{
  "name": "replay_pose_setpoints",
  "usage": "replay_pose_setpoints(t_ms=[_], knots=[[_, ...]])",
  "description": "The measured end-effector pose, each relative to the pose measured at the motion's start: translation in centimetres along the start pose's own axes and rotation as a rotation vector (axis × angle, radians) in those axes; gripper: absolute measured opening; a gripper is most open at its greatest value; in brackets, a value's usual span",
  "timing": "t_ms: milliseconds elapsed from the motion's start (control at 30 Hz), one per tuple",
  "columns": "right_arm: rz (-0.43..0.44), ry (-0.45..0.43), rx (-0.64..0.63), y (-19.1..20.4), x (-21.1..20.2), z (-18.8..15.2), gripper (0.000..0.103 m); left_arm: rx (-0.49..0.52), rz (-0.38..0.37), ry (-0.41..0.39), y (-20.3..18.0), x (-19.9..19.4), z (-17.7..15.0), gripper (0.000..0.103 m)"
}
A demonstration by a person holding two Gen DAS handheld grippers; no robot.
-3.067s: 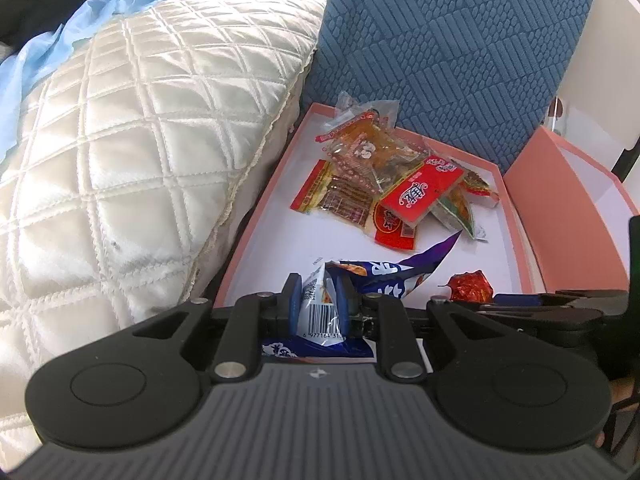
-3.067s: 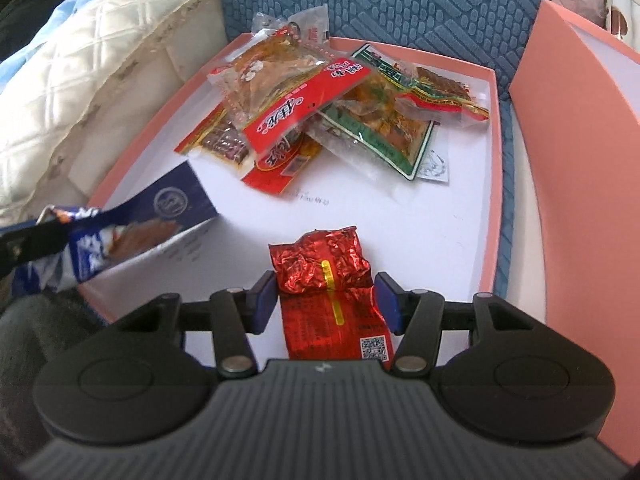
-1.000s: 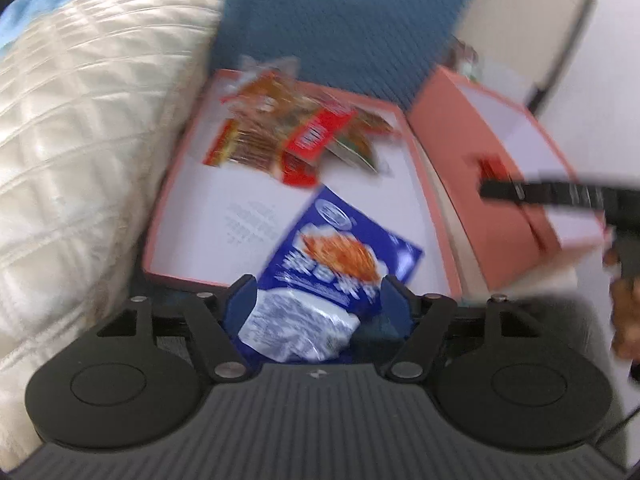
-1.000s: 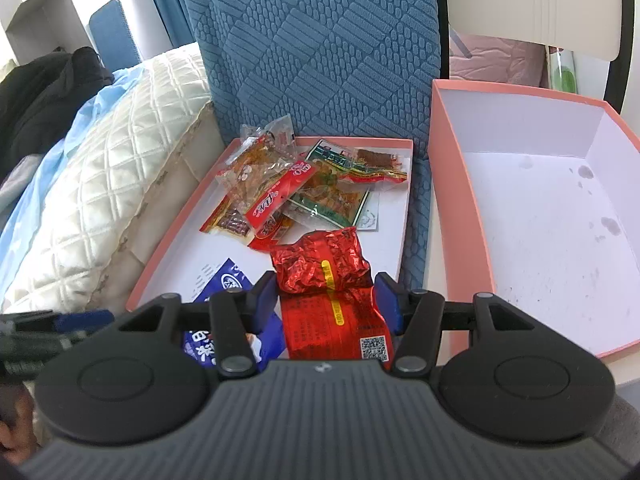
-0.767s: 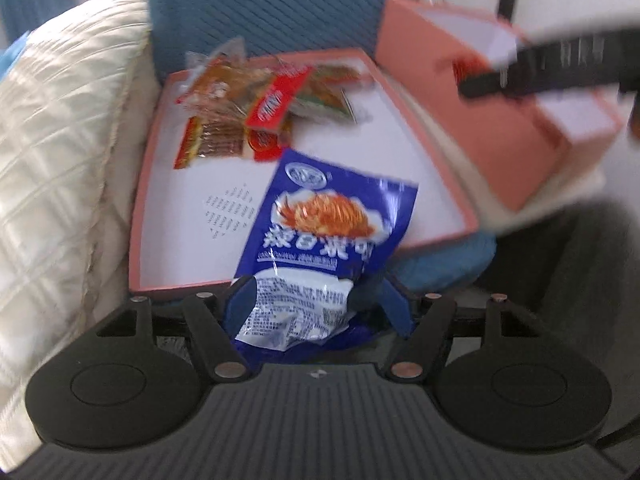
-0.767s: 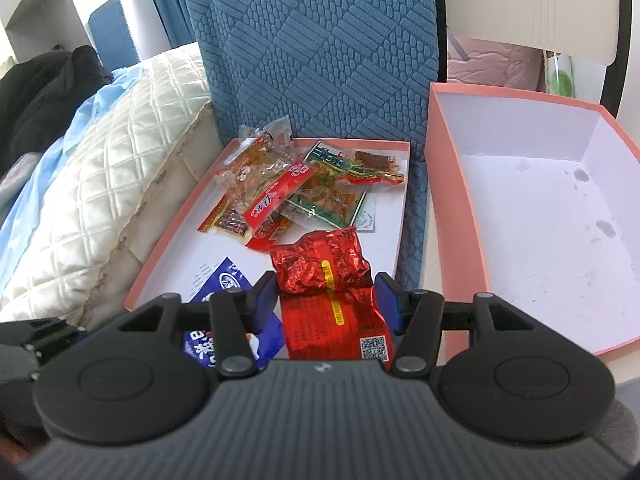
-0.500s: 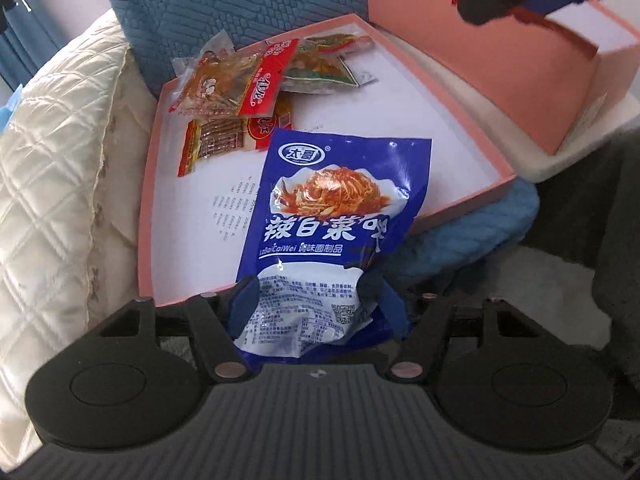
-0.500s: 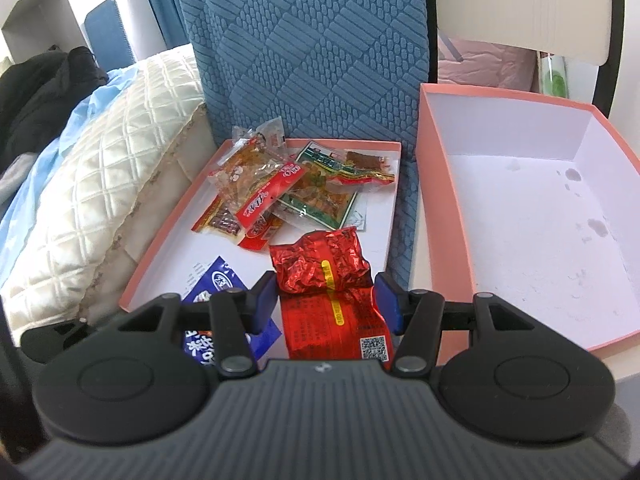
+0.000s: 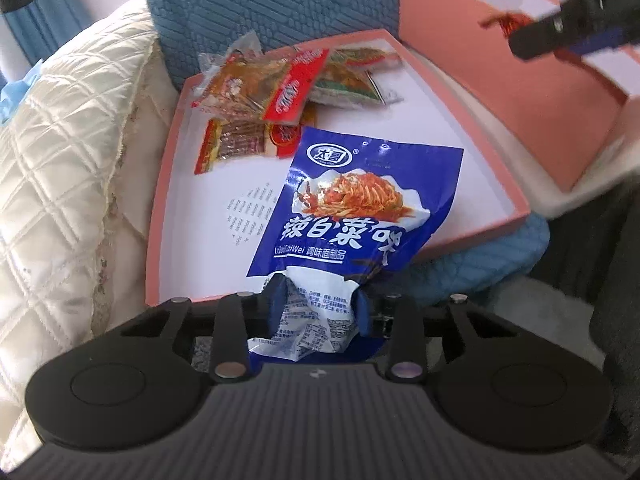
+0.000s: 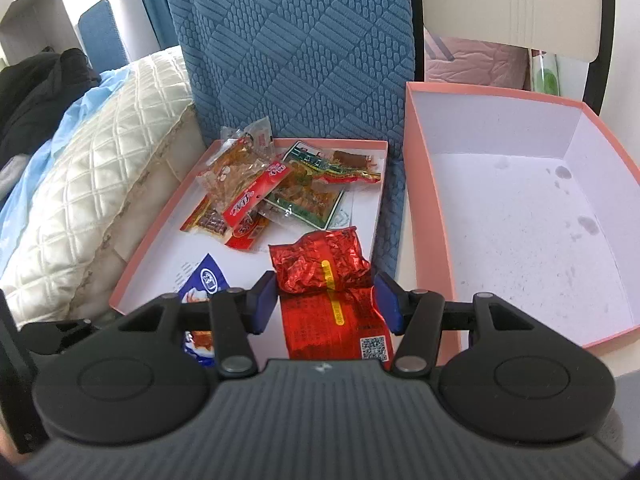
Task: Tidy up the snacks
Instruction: 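Carry the blue bag and red candy over the pink box with both grippers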
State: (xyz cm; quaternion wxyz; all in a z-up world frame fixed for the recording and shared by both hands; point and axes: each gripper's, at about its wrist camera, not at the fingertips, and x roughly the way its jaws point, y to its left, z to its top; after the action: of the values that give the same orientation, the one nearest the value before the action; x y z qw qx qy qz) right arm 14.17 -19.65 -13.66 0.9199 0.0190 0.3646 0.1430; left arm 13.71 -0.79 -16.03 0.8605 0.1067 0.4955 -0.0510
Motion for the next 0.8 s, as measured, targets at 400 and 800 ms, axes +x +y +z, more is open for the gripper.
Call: replay_pose_setpoints(t_ms=[400,800], knots=[[-0.008,-0.047,-0.037,-0.1,-1.0,1.6,0.056,-0.29,-0.073,-0.107,2.6,-3.5,3.2,0.037],[-0.023,-0.158,-0.054,-1.2,-4.2,4.8,0.056,-0.428,-0.154,-0.253,3.2,-8.2,9.2,0.037]])
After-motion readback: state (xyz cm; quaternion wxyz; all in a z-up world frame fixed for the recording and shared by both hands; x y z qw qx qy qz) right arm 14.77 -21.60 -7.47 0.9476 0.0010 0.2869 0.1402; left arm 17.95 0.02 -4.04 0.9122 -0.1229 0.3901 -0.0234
